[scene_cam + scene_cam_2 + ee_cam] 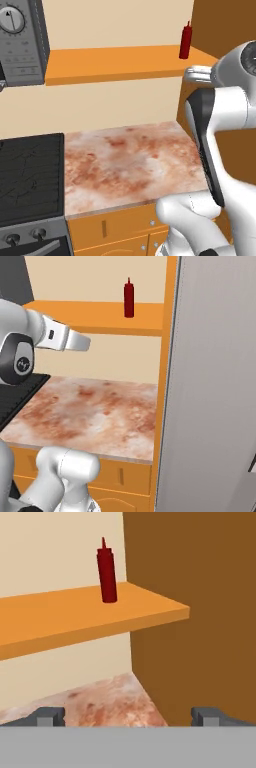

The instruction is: Move the mayonnaise and ketchup from the cabinet to the dining counter.

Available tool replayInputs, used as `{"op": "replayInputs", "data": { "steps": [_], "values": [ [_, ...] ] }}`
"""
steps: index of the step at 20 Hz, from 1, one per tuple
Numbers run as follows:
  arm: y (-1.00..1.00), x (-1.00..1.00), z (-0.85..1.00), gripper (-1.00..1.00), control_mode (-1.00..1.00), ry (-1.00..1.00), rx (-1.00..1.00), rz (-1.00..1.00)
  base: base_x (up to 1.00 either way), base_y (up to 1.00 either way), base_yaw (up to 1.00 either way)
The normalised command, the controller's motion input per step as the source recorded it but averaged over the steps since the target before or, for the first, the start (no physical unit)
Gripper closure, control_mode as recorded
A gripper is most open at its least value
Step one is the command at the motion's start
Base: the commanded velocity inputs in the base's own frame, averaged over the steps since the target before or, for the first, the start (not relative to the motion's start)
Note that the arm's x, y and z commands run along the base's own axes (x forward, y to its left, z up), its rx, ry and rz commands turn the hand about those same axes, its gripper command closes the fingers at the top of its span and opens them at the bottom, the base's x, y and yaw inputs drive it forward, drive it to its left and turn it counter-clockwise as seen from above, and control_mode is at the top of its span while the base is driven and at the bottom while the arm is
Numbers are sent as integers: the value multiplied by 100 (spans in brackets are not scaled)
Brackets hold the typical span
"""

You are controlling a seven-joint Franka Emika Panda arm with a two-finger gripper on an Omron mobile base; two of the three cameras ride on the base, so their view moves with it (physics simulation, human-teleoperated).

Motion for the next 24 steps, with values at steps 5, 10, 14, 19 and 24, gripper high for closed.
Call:
{"op": "replayInputs", "data": {
  "steps": [5,10,14,19,24],
  "values": [
    [0,20,34,-100,-100,-11,-5,0,0,0,0],
    [-3,67,28,-100,-100,-1,0,0,0,0,0],
    [-2,77,24,-100,-100,1,0,0,0,0,0],
    [-14,72,2,-100,-100,10,0,0,0,0,0],
    [-26,30,-8,-100,-100,9,0,0,0,0,0]
  ]
}}
